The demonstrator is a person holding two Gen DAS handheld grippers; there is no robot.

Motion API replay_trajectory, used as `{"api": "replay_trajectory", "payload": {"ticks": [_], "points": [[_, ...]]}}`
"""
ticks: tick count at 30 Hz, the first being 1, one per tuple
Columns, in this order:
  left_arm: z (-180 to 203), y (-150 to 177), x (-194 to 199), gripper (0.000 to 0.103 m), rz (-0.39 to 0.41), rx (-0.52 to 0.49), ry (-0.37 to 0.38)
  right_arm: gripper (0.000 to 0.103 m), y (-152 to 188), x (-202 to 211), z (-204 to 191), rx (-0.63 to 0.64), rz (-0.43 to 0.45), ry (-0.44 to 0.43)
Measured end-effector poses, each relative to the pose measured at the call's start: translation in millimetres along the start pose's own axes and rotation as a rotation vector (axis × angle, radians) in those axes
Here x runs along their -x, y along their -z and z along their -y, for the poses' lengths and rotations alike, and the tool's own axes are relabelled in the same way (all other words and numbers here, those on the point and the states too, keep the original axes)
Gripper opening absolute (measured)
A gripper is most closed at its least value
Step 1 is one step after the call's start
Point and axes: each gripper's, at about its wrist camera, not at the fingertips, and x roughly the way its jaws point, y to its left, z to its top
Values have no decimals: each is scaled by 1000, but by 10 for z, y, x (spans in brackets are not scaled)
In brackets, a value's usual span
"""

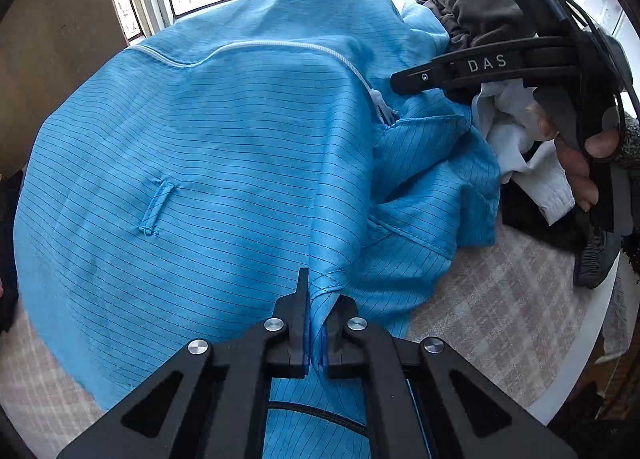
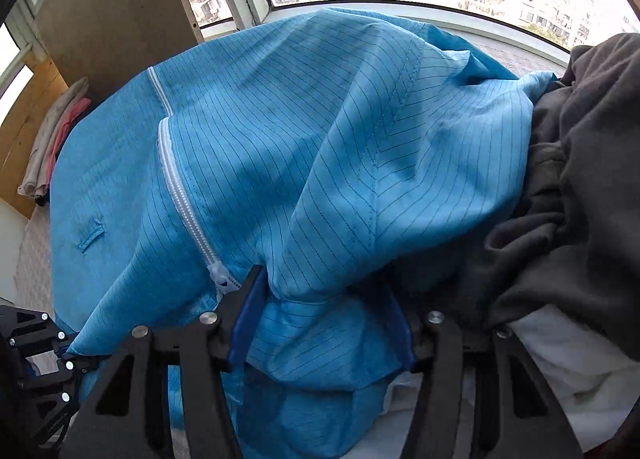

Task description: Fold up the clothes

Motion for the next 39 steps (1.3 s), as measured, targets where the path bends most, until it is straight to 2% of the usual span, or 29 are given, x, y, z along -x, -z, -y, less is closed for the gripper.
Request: {"api": "replay_trajectory", "payload": {"ticks": [1, 2, 5, 9, 12, 14, 18, 20, 23, 27, 29, 32, 35, 37, 39], "points": [[-58, 10, 40, 2, 8, 16, 14, 6, 2, -29, -10, -12, -20, -48], [-109, 19, 80, 2, 15, 29, 23, 6, 5, 10, -33, -24, -16, -74], [-244, 35, 311, 2, 62, 59, 2, 5, -12, 346, -196, -8, 63, -114], [-584, 15, 846, 2, 175, 129, -17, 5, -79, 1208, -611, 72, 240, -187], [-870, 70, 1395, 2, 285, 165, -10, 6, -63, 1853, -1016, 142, 337, -230], [-962, 135, 1816, 2, 353, 149, -36, 5, 0, 2176, -1299, 184, 380, -239], [-971, 253, 2538, 2, 478, 69, -137, 5, 219, 2785, -1758, 243, 473, -311], [-1046, 302, 2841, 2, 534, 52, -153, 5, 268, 3094, -1999, 287, 516, -340], [-1208, 309, 3260, 2, 604, 31, -167, 5, 137, 3544, -2360, 352, 603, -322], [-1383, 150, 3831, 2, 719, -9, -208, 5, -9, 4268, -2785, 434, 769, -312], [-1399, 54, 4136, 2, 776, -36, -233, 5, -88, 4586, -2924, 453, 815, -316], [-1404, -134, 4504, 2, 827, -83, -265, 5, -198, 5005, -3052, 457, 857, -329], [-1442, -307, 4776, 7, 837, -121, -213, 5, -267, 5198, -3068, 418, 858, -283], [-1478, -399, 4790, 9, 802, -147, -196, 5, -325, 5087, -2997, 372, 809, -246], [-1512, -459, 4593, 21, 752, -162, -215, 6, -382, 4685, -2831, 309, 721, -193]]}}
